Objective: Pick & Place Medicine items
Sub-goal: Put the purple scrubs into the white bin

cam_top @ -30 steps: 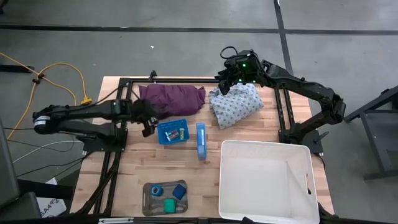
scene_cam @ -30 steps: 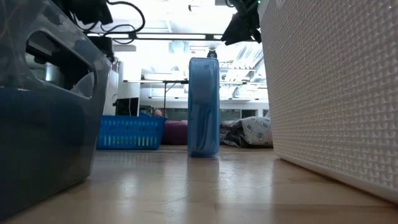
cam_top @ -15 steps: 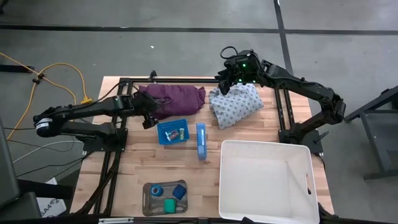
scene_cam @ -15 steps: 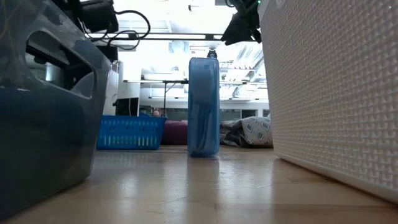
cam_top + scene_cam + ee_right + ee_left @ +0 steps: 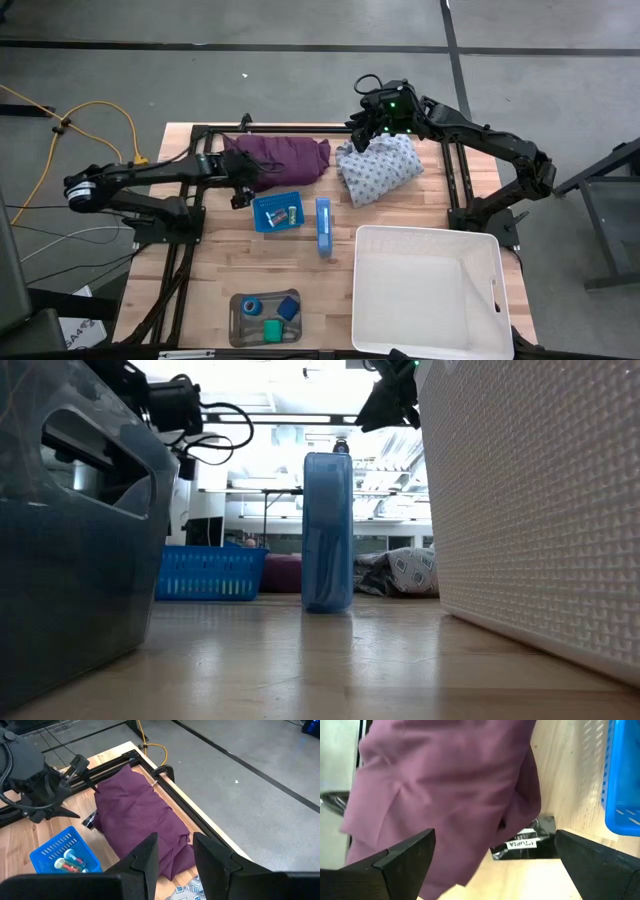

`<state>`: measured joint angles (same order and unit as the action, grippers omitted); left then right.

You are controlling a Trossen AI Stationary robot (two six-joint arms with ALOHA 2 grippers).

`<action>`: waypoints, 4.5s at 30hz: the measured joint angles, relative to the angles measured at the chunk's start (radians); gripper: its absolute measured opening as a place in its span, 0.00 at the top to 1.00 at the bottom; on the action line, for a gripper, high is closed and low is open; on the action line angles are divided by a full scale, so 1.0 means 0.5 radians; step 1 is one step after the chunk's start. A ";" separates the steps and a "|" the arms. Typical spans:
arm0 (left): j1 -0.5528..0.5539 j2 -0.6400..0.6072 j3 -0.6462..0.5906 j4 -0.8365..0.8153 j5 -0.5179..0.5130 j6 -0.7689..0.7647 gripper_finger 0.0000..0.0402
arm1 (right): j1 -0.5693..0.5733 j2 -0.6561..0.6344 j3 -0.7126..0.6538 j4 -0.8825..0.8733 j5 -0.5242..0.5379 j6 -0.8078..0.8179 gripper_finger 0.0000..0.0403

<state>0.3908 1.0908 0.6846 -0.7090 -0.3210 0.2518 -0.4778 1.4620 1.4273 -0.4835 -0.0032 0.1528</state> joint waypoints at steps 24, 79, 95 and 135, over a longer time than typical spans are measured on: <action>0.000 0.183 0.000 0.127 -0.015 0.097 0.00 | 0.000 0.000 0.001 0.004 0.000 0.000 0.73; 0.095 0.466 -0.034 0.414 -0.264 0.307 0.00 | 0.000 0.000 0.000 0.003 0.000 0.000 0.73; 0.147 0.465 -0.124 0.496 -0.071 0.491 0.00 | 0.000 0.000 0.000 0.003 -0.001 0.000 0.73; 0.196 0.468 -0.362 1.150 -0.262 0.506 0.08 | 0.000 0.000 0.000 0.003 -0.001 0.000 0.73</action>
<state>0.4889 1.3247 0.5034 -0.1340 -0.4519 0.5049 -0.4778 1.4620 1.4273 -0.4819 -0.0035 0.1529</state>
